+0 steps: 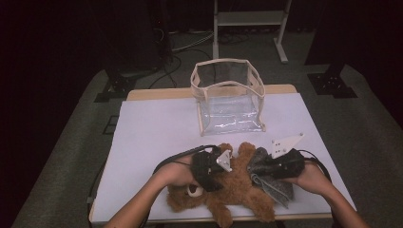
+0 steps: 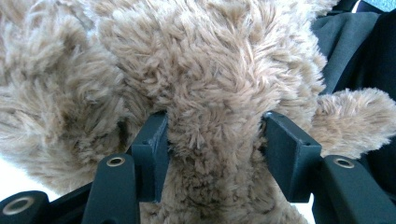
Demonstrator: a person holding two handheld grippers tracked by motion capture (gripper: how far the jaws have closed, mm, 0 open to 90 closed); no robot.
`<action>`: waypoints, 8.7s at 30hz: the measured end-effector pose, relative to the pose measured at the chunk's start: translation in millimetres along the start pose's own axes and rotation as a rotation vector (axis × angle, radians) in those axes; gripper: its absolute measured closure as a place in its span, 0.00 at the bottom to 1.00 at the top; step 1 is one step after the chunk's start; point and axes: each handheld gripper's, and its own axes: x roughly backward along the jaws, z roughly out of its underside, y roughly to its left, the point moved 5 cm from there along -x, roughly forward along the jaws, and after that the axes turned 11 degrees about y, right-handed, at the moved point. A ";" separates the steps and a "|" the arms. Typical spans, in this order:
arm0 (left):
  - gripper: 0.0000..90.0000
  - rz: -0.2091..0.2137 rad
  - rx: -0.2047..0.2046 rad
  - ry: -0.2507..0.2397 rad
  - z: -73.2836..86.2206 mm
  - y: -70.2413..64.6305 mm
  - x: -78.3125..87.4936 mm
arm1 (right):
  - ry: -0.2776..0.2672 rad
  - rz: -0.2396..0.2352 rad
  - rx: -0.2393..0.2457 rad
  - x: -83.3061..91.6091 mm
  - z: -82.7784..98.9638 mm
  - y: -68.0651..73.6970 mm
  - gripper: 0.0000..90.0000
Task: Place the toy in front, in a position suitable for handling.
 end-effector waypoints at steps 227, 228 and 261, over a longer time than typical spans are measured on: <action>0.46 -0.041 0.192 -0.173 48.5 29.7 3.2 | 0.065 0.019 0.218 -20.3 -63.0 47.6 0.83; 0.46 -0.040 0.198 -0.177 49.4 28.8 2.6 | 0.078 0.022 0.218 -24.3 -62.0 47.5 0.83; 0.47 -0.029 0.188 -0.146 44.1 22.3 1.6 | 0.071 0.050 0.236 -20.8 -67.7 44.0 0.84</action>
